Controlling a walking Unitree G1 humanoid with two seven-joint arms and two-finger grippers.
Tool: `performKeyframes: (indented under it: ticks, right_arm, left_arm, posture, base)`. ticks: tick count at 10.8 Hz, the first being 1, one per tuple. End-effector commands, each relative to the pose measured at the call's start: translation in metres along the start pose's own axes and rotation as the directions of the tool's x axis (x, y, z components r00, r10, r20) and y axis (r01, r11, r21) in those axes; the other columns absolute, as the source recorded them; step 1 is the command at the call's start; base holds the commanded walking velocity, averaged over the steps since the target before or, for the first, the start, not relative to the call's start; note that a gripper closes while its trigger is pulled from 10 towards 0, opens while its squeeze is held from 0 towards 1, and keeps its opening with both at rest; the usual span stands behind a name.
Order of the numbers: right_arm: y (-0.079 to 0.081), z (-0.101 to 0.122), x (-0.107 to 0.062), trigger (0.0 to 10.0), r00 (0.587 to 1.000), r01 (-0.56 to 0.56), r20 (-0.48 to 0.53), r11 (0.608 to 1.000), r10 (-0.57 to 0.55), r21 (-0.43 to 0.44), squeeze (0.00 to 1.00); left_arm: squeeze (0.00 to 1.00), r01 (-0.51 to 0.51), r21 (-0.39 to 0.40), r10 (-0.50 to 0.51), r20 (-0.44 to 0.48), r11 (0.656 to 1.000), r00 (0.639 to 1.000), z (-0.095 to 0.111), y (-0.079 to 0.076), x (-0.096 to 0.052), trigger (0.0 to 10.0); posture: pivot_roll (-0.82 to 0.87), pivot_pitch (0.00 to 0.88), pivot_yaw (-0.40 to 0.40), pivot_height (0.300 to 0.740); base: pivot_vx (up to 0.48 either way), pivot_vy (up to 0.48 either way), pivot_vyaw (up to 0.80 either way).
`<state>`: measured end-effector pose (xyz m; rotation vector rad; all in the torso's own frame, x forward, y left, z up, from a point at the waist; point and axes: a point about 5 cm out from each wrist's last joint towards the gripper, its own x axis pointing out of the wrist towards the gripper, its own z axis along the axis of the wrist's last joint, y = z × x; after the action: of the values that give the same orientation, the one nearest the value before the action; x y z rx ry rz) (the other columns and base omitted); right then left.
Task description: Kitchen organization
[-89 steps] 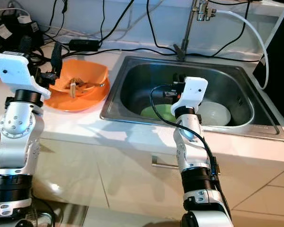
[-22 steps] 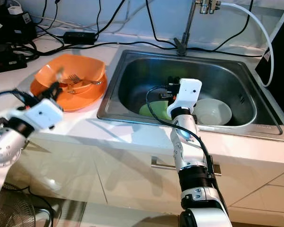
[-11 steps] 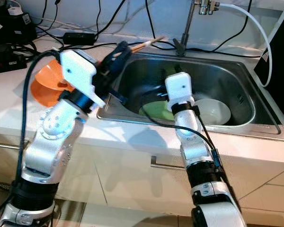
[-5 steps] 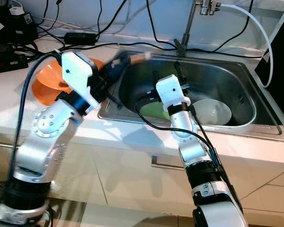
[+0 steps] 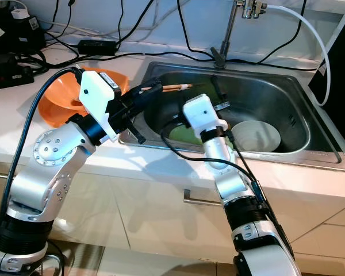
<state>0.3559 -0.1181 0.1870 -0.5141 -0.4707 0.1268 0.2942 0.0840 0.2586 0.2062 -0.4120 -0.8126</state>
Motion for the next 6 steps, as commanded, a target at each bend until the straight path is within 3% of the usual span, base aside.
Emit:
performKeyframes:
  ticks: [1, 2, 6]
  right_arm:
    - [0.0029, -0.0044, -0.0031, 10.0, 1.000, -0.027, -0.012, 0.999, 0.027, -0.027, 0.25]
    - [0.0080, -0.0040, -0.0041, 10.0, 0.998, -0.065, -0.003, 0.997, 0.065, -0.052, 0.00]
    - [0.0126, -0.0020, -0.0050, 10.0, 0.997, -0.071, 0.011, 0.996, 0.072, -0.061, 0.00]
  left_arm:
    - [0.00, 0.034, 0.005, -0.034, 0.011, 0.999, 0.999, 0.0043, -0.0043, 0.0012, 10.0]
    - [0.00, 0.049, 0.005, -0.049, 0.001, 0.999, 0.999, 0.0034, -0.0053, 0.0013, 10.0]
    - [0.00, 0.126, 0.027, -0.123, -0.085, 0.992, 0.989, -0.0036, -0.0040, -0.0051, 10.0]
  posture:
    - [0.21, 0.041, -0.010, 0.740]
    - [0.22, 0.039, -0.008, 0.740]
    - [0.22, 0.020, 0.008, 0.740]
  base:
    - [0.000, 0.000, 0.00]
    - [0.000, 0.000, 0.00]
    - [0.000, 0.000, 0.00]
